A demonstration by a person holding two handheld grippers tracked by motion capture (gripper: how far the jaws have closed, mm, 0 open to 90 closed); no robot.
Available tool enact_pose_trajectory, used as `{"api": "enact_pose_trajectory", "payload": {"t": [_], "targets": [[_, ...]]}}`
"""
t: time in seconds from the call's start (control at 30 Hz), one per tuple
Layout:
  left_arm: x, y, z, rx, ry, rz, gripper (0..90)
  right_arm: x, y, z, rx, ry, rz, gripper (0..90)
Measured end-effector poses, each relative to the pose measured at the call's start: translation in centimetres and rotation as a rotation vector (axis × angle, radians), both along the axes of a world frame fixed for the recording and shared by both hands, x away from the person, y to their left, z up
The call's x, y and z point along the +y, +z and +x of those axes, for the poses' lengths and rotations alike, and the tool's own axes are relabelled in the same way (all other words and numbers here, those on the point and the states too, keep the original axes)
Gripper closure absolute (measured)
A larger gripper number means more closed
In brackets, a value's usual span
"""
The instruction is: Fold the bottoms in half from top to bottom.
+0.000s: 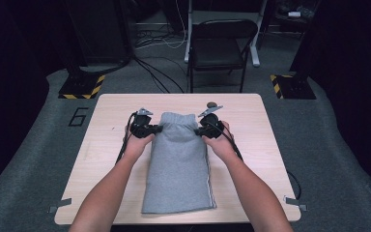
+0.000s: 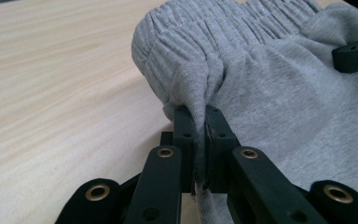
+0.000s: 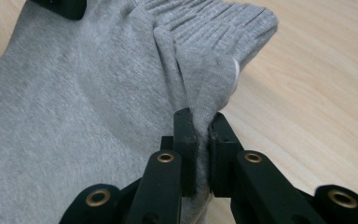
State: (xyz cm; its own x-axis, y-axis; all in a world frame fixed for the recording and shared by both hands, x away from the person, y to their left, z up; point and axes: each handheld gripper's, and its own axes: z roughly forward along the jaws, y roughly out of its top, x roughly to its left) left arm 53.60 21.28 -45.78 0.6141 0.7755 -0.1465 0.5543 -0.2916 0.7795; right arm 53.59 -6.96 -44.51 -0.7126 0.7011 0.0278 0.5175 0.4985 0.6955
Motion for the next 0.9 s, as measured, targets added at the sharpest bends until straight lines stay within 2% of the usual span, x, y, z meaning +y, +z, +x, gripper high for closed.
{"api": "enact_pose_trajectory", "payload": {"t": [0.1,0.23,0.3,0.33,0.47,0.63,0.83,0.87,0.9], "targets": [[0.1,0.4,-0.1,-0.015,-0.007,-0.016,85.3,-0.1,0.5,0.0,-0.018,0.011,-0.011,83.3],[0.4,0.8,-0.4,-0.015,-0.025,-0.028,85.3,-0.4,1.1,-0.3,-0.053,0.037,-0.001,83.3],[0.5,1.0,-0.5,-0.019,-0.038,-0.037,85.3,-0.3,1.2,-0.7,-0.056,0.031,0.006,83.3],[0.5,1.2,-0.7,-0.020,-0.044,-0.037,85.3,-0.4,1.3,-0.7,-0.061,0.045,-0.003,83.2],[0.7,1.7,-1.3,-0.029,-0.074,-0.046,85.3,-0.6,1.5,-1.2,-0.082,0.059,0.011,83.2],[0.8,2.3,-2.1,-0.034,-0.115,-0.043,85.3,-1.0,1.7,-2.3,-0.090,0.079,0.028,83.1],[0.7,2.8,-3.3,-0.033,-0.150,-0.052,85.3,-1.5,2.0,-3.8,-0.126,0.120,0.029,83.0],[0.8,2.9,-3.4,-0.042,-0.163,-0.037,85.3,-1.6,2.0,-4.0,-0.129,0.124,0.031,83.0],[0.8,2.8,-3.7,-0.037,-0.158,-0.060,85.3,-1.7,2.0,-4.1,-0.135,0.134,0.028,83.0]]}}
